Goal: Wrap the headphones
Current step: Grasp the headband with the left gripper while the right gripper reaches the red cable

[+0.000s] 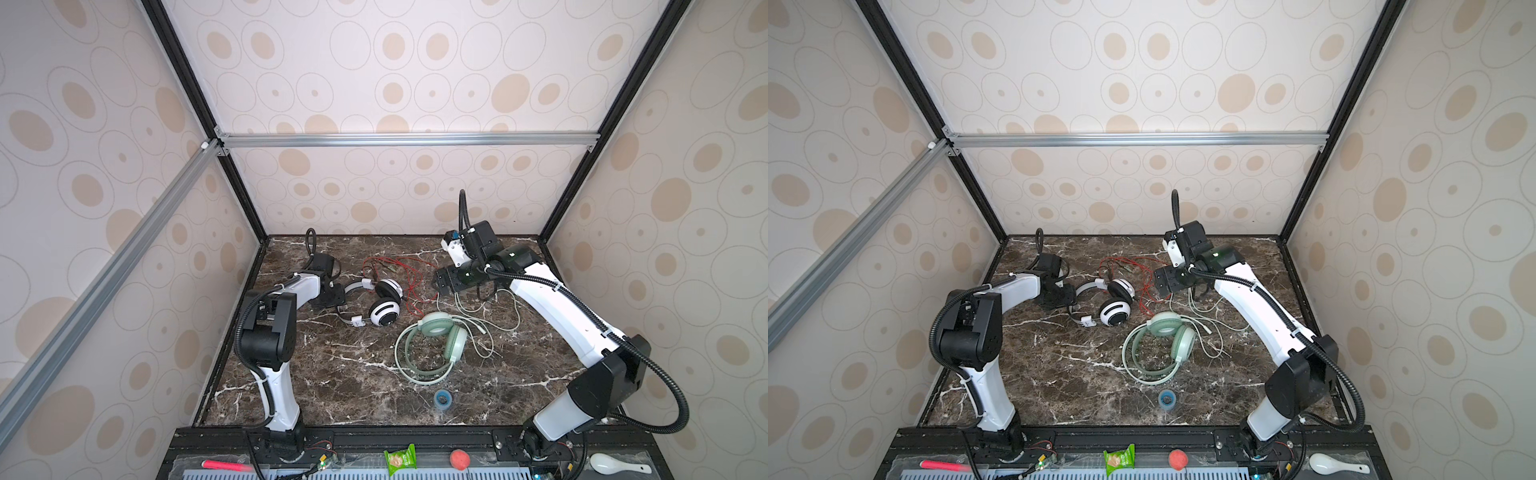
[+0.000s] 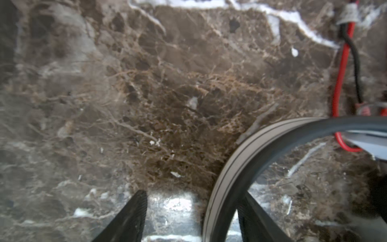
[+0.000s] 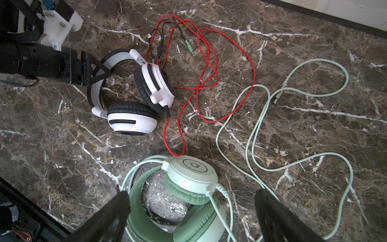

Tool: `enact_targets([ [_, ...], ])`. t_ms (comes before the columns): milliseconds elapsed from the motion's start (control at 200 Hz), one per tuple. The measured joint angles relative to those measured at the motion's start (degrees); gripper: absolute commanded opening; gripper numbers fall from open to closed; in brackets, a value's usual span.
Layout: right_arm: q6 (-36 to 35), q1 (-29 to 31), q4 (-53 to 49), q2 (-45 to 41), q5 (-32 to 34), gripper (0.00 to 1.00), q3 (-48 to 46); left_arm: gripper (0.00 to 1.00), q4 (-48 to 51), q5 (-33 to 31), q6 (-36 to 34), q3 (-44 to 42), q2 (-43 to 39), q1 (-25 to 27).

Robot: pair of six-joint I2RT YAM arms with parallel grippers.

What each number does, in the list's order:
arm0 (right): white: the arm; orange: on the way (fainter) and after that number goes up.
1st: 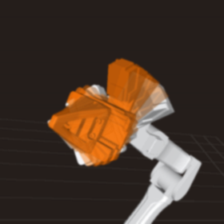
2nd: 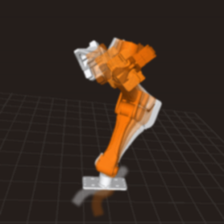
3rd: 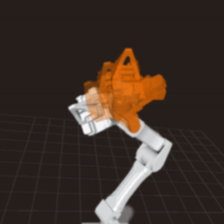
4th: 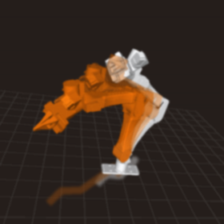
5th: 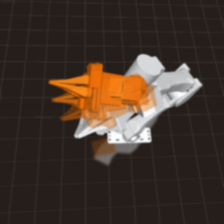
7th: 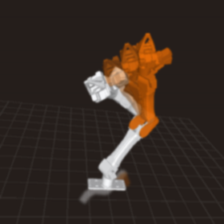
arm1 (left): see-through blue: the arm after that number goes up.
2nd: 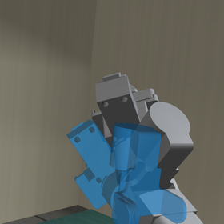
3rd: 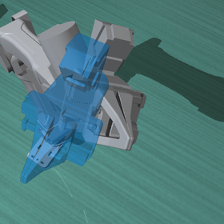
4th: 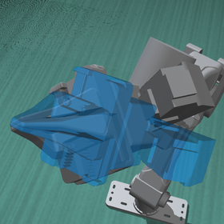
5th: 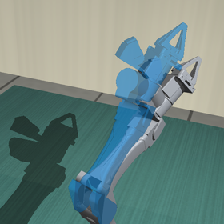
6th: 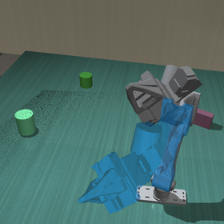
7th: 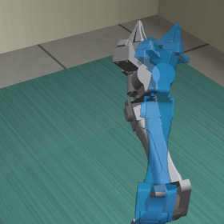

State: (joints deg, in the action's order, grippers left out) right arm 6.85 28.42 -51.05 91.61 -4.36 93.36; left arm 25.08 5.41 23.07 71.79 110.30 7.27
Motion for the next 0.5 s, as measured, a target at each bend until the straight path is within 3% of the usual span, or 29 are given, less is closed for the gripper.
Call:
enact_targets([
  [330, 0.7, -0.4, 0.1, 1.2, -0.4, 0.88, 0.5, 0.43, 0.5, -3.4, -0.9, 0.0, 0.3, 1.2],
  [500, 0.6, -0.6, 0.1, 2.1, -0.5, 0.85, 0.6, 0.24, 0.8, -6.5, -1.1, 0.0, 0.6, 3.1],
])
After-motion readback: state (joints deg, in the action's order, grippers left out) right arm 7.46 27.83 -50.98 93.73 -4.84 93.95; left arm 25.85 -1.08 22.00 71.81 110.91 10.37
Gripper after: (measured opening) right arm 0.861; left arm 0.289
